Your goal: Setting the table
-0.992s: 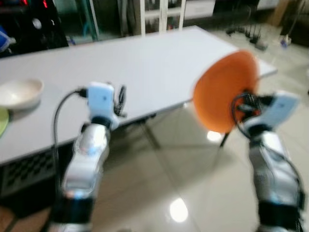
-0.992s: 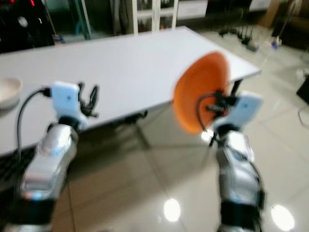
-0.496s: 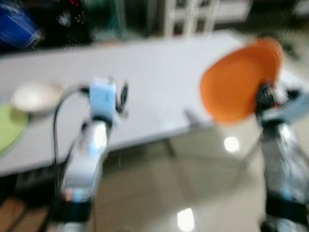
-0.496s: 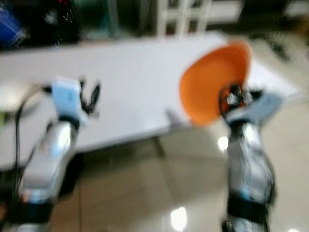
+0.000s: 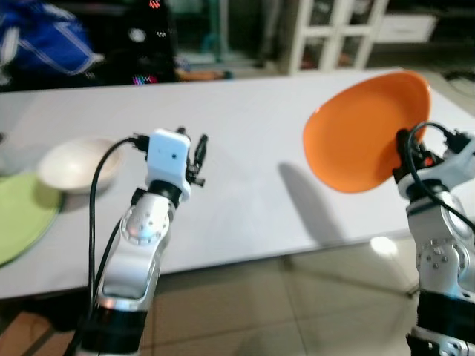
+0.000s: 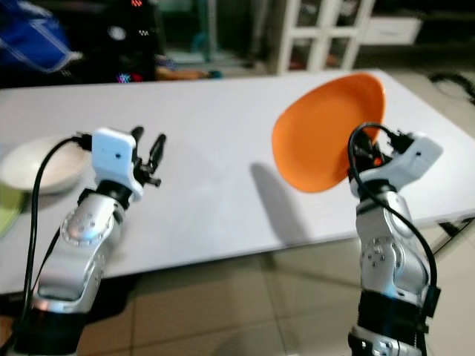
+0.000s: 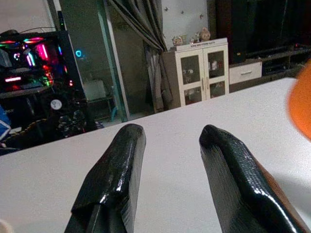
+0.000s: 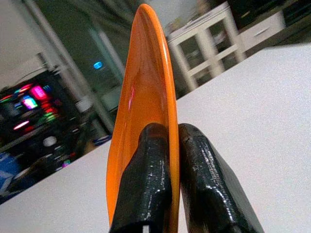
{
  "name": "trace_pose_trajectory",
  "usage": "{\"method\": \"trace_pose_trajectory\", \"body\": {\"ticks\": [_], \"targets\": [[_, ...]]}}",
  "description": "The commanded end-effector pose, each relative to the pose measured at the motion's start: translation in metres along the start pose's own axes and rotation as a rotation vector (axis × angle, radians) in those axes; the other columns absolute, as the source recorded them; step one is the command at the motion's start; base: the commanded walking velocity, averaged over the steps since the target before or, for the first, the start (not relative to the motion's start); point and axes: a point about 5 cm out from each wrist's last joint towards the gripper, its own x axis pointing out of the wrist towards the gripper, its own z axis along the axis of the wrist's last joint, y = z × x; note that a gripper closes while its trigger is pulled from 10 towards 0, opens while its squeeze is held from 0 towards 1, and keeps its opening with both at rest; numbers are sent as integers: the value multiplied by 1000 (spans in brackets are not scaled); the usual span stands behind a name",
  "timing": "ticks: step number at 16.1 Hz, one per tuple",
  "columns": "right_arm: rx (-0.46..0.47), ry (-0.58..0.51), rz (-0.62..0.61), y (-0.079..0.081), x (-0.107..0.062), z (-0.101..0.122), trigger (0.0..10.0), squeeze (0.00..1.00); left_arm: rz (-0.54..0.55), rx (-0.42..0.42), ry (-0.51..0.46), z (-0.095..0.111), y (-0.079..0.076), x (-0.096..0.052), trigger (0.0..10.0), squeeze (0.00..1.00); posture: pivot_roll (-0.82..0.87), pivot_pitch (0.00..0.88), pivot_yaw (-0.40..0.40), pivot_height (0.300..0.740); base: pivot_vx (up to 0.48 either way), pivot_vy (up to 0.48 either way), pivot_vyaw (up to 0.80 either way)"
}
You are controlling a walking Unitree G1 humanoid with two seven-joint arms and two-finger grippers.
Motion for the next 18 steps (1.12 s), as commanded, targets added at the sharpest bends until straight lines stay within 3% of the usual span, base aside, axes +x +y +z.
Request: {"method": "trace_pose_trajectory", "body": {"ticks": [1,3,8,11,12,14,18], "targets": [[19,12,52,8,3,2,10000,0,-72,21,37,-6,-7,-5,10000,0,-30,0,-14,740,0,0,0],[24,28,61,8,4,3,10000,0,-149,54,51,-10,-13,-10,10000,0,-30,0,-14,740,0,0,0],[115,143,73,8,5,-7,10000,0,-169,81,68,-10,-7,-15,10000,0,-26,0,-15,740,0,0,0],[276,277,27,-5,5,-14,10000,0,-208,80,83,-12,-11,-20,10000,0,-37,0,2,740,0,0,0],[344,352,-20,-18,7,-17,10000,0,-224,82,95,-14,-13,-23,10000,0,-43,0,9,740,0,0,0],[367,485,-81,-40,4,-29,10000,0,-245,71,101,-14,-16,-24,10000,0,-49,6,14,740,0,0,0],[510,512,-50,-37,10,-33,10000,0,-348,-25,111,-12,-28,-35,10000,0,-48,32,4,740,0,0,0]]}}
